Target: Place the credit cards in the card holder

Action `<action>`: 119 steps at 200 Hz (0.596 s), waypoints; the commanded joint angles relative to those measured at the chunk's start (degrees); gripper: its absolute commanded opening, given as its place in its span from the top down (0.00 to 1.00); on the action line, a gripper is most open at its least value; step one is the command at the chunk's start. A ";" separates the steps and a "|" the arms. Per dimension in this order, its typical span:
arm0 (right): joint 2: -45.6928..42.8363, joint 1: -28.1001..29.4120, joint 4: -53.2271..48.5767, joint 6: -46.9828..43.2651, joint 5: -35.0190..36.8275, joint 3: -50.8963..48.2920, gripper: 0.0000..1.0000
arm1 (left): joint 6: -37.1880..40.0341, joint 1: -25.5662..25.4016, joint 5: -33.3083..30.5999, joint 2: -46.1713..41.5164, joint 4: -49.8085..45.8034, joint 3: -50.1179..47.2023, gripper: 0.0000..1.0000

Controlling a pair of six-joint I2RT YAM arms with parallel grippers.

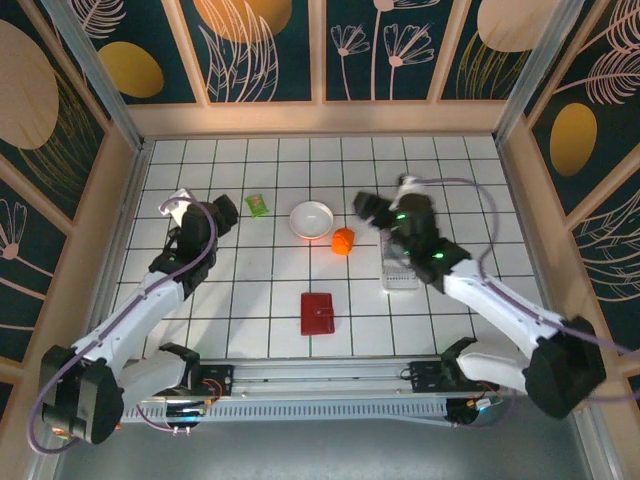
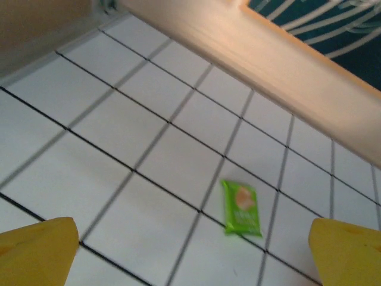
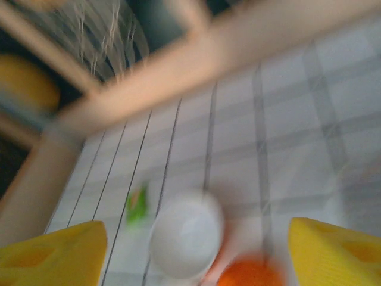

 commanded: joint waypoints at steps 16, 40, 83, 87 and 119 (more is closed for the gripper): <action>-7.45 -15.75 23.94 -23.58 3.41 -13.26 0.10 | 10.19 7.99 -6.58 1.09 20.58 -7.33 0.01; -6.48 -26.68 33.94 -24.35 -4.51 -21.56 0.09 | 20.18 10.37 -9.97 0.98 36.85 -17.10 0.01; 8.23 -32.79 44.14 -26.18 -15.62 -28.69 0.11 | 29.83 14.14 -8.52 4.84 46.68 -23.67 0.01; 9.52 -32.74 45.75 -25.93 -15.68 -29.32 0.11 | 29.13 15.00 -8.06 5.39 47.07 -24.02 0.01; 15.00 -32.73 59.29 -26.11 -13.48 -32.97 0.09 | 30.63 17.93 -0.90 10.96 52.57 -24.17 0.01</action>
